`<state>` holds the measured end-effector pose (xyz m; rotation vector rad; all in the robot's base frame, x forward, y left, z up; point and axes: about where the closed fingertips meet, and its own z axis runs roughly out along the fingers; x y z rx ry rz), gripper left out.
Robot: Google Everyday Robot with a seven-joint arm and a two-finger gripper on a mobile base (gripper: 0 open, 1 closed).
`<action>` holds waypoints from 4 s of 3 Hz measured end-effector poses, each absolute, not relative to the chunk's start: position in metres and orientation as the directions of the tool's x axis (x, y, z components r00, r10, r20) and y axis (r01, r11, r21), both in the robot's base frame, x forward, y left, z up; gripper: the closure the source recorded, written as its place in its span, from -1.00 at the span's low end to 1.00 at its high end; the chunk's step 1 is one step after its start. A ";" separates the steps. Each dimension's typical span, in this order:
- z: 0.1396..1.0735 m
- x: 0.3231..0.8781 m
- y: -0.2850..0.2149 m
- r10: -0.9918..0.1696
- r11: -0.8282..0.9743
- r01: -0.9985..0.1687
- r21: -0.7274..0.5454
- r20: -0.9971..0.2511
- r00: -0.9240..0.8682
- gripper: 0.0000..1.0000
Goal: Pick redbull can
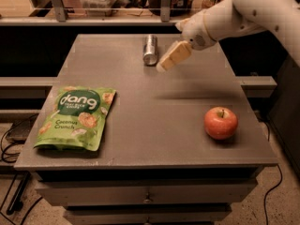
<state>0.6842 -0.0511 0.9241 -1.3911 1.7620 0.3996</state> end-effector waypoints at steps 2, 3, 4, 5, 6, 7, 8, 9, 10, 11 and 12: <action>0.888 0.736 -0.032 -0.536 0.441 -0.884 -0.153 -0.835 -0.123 -1.00; 0.873 0.753 -0.023 -0.460 0.502 -0.859 -0.102 -0.872 -0.165 -1.00; 0.863 0.760 -0.016 -0.414 0.527 -0.847 -0.063 -0.890 -0.191 -1.00; 0.856 0.763 -0.007 -0.369 0.536 -0.844 -0.024 -0.906 -0.208 -1.00; 0.850 0.768 0.003 -0.309 0.543 -0.839 0.024 -0.923 -0.227 -1.00; 0.847 0.772 0.011 -0.289 0.544 -0.838 0.045 -0.927 -0.237 -1.00; 0.847 0.778 0.019 -0.274 0.552 -0.832 0.054 -0.931 -0.242 -1.00; 0.848 0.785 0.025 -0.266 0.567 -0.822 0.056 -0.932 -0.246 -0.47; 0.847 0.789 0.024 -0.261 0.582 -0.811 0.060 -0.931 -0.256 -0.03; 0.850 0.790 0.021 -0.268 0.592 -0.805 0.048 -0.930 -0.252 0.46; 0.875 0.788 0.016 -0.319 0.580 -0.814 -0.034 -0.929 -0.188 1.00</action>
Offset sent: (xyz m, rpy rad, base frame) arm 0.0789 0.0200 -0.0523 0.1973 0.0547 -0.1728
